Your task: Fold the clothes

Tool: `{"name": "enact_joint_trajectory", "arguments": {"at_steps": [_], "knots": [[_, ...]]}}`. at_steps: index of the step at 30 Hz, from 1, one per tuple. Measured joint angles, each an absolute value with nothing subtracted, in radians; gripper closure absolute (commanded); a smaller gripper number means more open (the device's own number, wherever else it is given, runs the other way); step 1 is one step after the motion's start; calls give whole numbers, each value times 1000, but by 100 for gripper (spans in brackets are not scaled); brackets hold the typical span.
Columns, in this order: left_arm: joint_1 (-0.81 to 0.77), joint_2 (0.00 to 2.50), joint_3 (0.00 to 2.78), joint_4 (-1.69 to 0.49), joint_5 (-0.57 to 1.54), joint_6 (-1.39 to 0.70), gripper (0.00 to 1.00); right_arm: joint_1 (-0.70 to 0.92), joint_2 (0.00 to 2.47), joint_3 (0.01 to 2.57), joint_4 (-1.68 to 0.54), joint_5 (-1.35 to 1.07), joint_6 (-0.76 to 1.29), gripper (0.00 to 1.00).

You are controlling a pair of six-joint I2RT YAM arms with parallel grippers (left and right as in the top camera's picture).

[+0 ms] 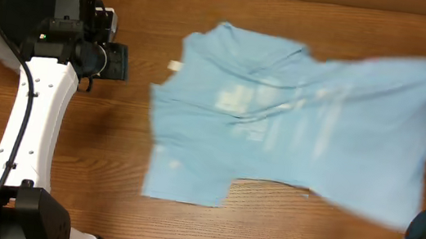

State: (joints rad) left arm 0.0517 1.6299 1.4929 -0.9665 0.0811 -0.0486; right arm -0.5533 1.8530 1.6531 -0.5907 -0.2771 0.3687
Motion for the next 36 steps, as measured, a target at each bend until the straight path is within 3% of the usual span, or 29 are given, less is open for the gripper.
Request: {"name": "enact_joint_trajectory", "arguments": {"at_steps": [7, 15, 21, 24, 32, 35, 36], "knots": [[52, 1630, 1493, -993, 107, -49, 35, -562, 1833, 1915, -876, -284, 365, 0], [29, 1630, 1476, -1078, 194, -48, 38, -562, 1771, 1964, -1166, -290, 354, 0], [-117, 1630, 1300, -976, 254, -48, 39, -561, 1621, 1977, -1335, -379, 347, 1], [-218, 1635, 1195, -907, 253, -48, 34, -556, 1573, 1986, -1408, -425, 347, 1], [-388, 1769, 1065, -701, 228, -69, 32, -521, 1559, 1990, -1521, -469, 303, 1], [-410, 1824, 1065, -656, 227, -90, 48, -509, 1559, 1990, -1533, -474, 286, 1], [-414, 1832, 1071, -657, 220, -100, 68, -508, 1559, 1990, -1536, -475, 283, 1]]}}
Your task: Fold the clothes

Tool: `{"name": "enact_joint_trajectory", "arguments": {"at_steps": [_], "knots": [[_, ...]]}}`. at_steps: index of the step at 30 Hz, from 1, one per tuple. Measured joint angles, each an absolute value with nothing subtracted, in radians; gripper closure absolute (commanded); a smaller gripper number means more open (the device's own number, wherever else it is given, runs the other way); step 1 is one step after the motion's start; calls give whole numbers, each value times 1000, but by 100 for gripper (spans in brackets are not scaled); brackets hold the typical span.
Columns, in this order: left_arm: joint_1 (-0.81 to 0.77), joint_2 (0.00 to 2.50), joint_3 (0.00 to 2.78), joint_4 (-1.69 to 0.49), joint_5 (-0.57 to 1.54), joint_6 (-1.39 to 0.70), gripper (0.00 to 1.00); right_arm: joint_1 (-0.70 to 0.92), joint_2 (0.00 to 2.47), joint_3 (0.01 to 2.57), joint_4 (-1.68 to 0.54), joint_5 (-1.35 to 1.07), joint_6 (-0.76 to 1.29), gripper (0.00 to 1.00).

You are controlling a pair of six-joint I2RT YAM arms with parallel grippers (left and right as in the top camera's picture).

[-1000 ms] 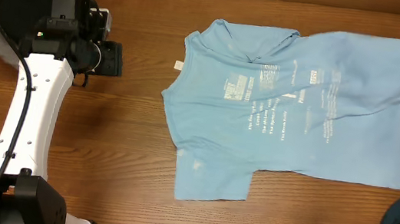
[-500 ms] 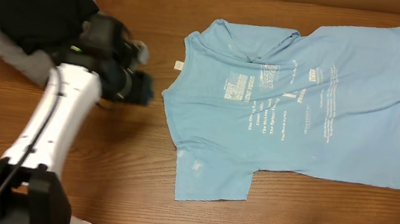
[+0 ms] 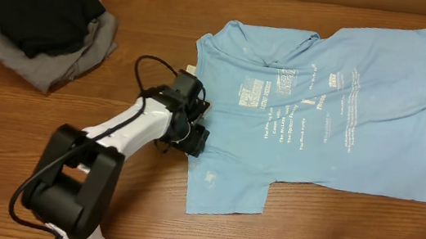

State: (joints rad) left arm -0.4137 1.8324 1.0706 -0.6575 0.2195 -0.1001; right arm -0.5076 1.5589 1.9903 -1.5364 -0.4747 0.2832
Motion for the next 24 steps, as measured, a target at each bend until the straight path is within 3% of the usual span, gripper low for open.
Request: {"name": "enact_joint_trajectory", "arguments": {"at_steps": [2, 3, 11, 18, 24], "knots": [[-419, 1845, 1075, -657, 213, -105, 95, -507, 1559, 1990, -1542, -476, 279, 0], [-419, 1850, 1077, -663, 208, -110, 96, -507, 1559, 1990, -1545, -475, 276, 0], [-357, 1856, 1100, -825, 108, -224, 96, -506, 1559, 1990, -1586, -440, 268, 0], [-35, 1853, 1102, -881, 7, -252, 95, -458, 1559, 1940, -1608, -387, 265, 0], [121, 1852, 1102, -876, 83, -160, 74, -381, 1559, 1744, -1536, -327, 263, 0]]}}
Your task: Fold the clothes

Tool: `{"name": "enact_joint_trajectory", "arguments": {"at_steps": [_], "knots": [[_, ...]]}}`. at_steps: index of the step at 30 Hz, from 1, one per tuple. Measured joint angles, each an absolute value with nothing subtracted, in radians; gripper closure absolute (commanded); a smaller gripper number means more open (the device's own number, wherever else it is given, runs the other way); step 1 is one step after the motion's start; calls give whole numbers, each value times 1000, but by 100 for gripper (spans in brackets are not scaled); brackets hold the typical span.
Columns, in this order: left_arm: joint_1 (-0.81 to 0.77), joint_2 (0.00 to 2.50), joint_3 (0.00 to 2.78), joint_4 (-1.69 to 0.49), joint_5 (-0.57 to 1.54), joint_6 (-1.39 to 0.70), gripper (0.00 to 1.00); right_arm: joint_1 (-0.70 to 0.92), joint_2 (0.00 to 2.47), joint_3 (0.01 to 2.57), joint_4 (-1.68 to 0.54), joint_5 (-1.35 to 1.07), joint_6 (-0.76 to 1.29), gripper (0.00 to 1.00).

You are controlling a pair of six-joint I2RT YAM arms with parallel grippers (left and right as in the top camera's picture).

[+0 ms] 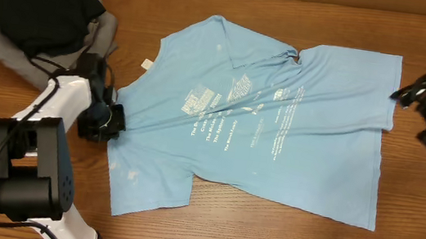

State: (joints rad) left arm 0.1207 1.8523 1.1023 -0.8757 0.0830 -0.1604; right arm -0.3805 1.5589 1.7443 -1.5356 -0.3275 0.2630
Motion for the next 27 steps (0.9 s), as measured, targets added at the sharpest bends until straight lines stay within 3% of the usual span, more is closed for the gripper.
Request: {"name": "enact_joint_trajectory", "arguments": {"at_steps": [3, 7, 12, 20, 24, 27], "knots": [[103, 1851, 1102, -881, 112, -121, 62, -357, 1560, 1619, -1474, -285, 277, 0], [78, 1834, 1104, -887, 133, -96, 54, -356, 1561, 1395, -1336, -204, 326, 4], [70, 1770, 1156, -934, 157, -93, 49, -399, 1566, 1109, -1176, -152, 413, 7], [70, 1674, 1291, -1000, 168, -83, 46, -551, 1568, 821, -1006, -141, 509, 24], [69, 1666, 1294, -1017, 169, -75, 46, -593, 1567, 746, -945, -138, 551, 47], [70, 1666, 1294, -1028, 168, -71, 45, -626, 1546, 723, -934, -118, 606, 88]]}}
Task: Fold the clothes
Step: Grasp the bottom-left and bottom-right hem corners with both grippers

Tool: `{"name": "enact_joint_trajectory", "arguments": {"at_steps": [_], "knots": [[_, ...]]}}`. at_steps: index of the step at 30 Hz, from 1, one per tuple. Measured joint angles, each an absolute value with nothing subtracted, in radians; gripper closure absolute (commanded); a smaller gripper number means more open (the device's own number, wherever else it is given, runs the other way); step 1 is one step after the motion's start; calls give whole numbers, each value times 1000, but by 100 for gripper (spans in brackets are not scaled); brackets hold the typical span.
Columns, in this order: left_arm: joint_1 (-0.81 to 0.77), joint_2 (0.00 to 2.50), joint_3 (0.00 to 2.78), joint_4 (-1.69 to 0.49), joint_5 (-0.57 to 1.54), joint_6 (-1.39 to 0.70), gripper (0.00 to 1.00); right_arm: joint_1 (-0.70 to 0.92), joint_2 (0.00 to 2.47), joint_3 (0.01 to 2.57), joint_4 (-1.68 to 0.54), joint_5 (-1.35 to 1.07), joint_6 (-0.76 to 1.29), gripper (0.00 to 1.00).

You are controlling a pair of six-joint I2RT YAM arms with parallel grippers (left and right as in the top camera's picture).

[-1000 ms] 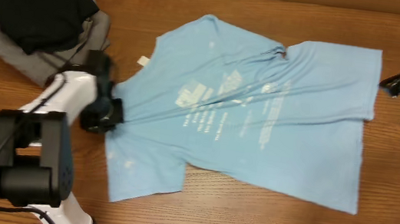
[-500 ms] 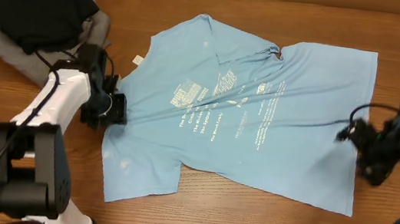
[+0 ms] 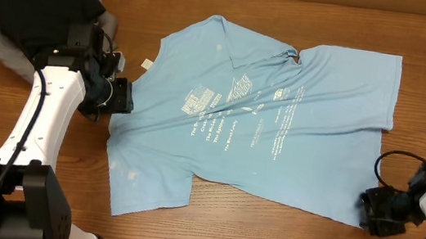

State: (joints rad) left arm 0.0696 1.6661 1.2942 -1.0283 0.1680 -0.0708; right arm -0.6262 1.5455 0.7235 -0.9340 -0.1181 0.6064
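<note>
A light blue t-shirt (image 3: 261, 126) with white print lies spread flat on the wooden table, collar toward the far edge and slightly askew. My left gripper (image 3: 123, 97) sits at the shirt's left sleeve edge, and the overhead view does not show how its jaws stand. My right gripper (image 3: 371, 211) is low at the shirt's near right hem corner, touching or just beside the cloth. Its jaws cannot be made out either.
A pile of folded clothes, black (image 3: 39, 2) on grey, sits at the far left corner, just behind the left arm. A small pale tag (image 3: 147, 64) lies by the shirt's left shoulder. Bare wood (image 3: 264, 233) runs along the near edge.
The shirt has not moved. My left gripper has shifted a little toward the far side along the shirt's left edge. My right gripper has gone from beside the far right corner to the near right hem corner.
First the shirt was stretched and blurred toward the right, with the right gripper at its far right corner and the left arm by the pile. Then it lay flat at the right, left gripper at its sleeve. Later it lay further left and turned, where it remains.
</note>
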Motion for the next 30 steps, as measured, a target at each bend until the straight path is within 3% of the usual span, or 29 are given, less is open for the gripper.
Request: {"name": "enact_joint_trajectory", "arguments": {"at_steps": [1, 8, 17, 18, 20, 21, 30], "knots": [[70, 1666, 1294, -1029, 164, -70, 45, -642, 1542, 718, -937, -112, 621, 96], [70, 1666, 1294, -1044, 149, -55, 46, -763, 1554, 750, -960, -110, 629, 96], [60, 1666, 1294, -1061, 173, -48, 44, -883, 1559, 973, -1106, -46, 597, 96], [56, 1666, 1294, -1068, 174, -48, 44, -883, 1557, 982, -1110, -49, 591, 85], [44, 1666, 1294, -1080, 178, -47, 44, -883, 1556, 986, -1110, -62, 582, 45], [39, 1666, 1294, -1082, 181, -47, 44, -883, 1556, 986, -1111, -66, 570, 31], [31, 1666, 1293, -1201, 192, -47, 46, -883, 1556, 986, -1111, -166, 490, 25]]}}
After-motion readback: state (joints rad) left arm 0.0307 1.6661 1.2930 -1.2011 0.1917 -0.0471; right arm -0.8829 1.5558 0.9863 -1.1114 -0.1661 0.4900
